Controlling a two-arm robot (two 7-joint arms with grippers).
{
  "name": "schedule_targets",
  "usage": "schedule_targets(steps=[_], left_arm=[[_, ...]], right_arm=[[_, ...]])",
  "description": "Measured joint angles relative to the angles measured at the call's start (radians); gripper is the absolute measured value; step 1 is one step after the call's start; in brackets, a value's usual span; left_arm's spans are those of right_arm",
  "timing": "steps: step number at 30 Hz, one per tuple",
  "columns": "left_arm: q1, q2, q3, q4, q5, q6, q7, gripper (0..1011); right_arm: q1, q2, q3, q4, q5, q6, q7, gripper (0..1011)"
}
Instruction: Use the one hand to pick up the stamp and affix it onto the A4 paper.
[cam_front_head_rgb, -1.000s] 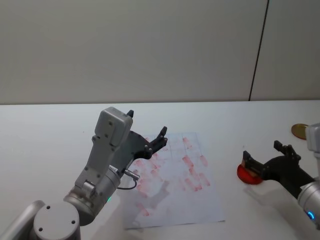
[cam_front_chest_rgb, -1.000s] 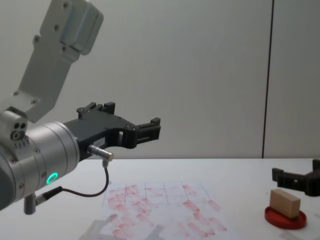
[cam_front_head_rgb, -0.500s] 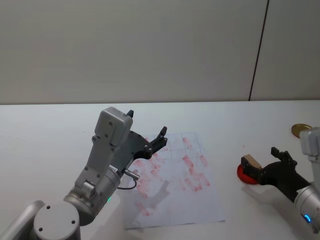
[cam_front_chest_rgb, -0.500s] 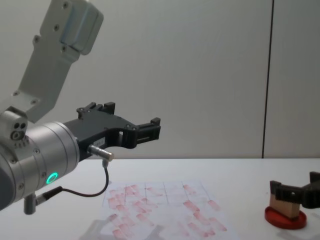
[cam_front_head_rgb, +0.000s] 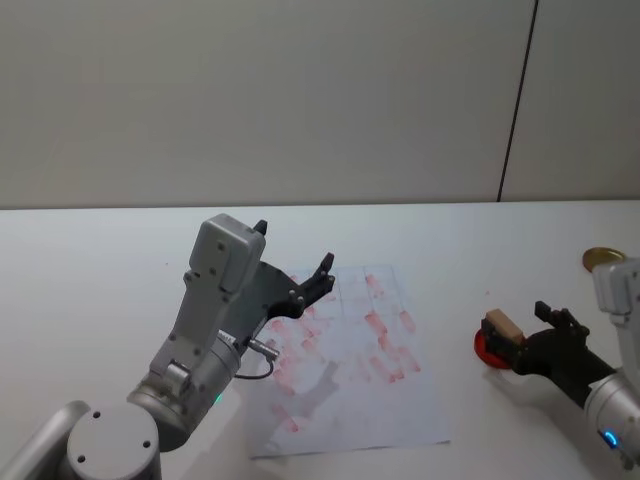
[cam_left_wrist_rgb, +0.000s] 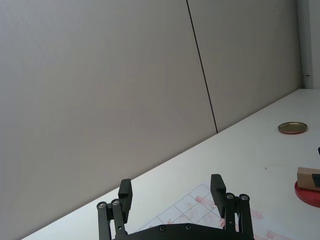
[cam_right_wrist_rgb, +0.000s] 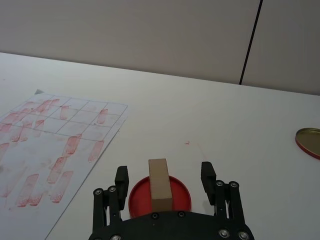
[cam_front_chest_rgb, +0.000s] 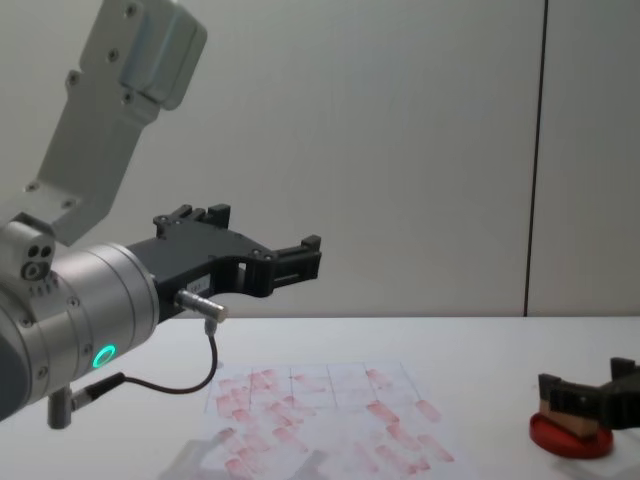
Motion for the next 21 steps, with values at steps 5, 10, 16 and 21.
schedule_targets(steps=[5,10,16,21], left_arm=[[0.0,0.0,0.0,0.0,0.0,0.0,0.0,993],[0.0,0.0,0.0,0.0,0.0,0.0,0.0,993],[0.0,0.0,0.0,0.0,0.0,0.0,0.0,993],[0.0,0.0,0.0,0.0,0.0,0.0,0.0,993]], right_arm=[[0.007,-0.004,-0.001,0.014,0.001,0.002,0.003,792],[0.013,-0.007,-0.001,0.026,0.002,0.003,0.006,661],[0.022,-0.012,-0.002,0.044,0.003,0.004,0.011,457],[0.029,-0.016,-0.004,0.058,0.003,0.004,0.015,278]])
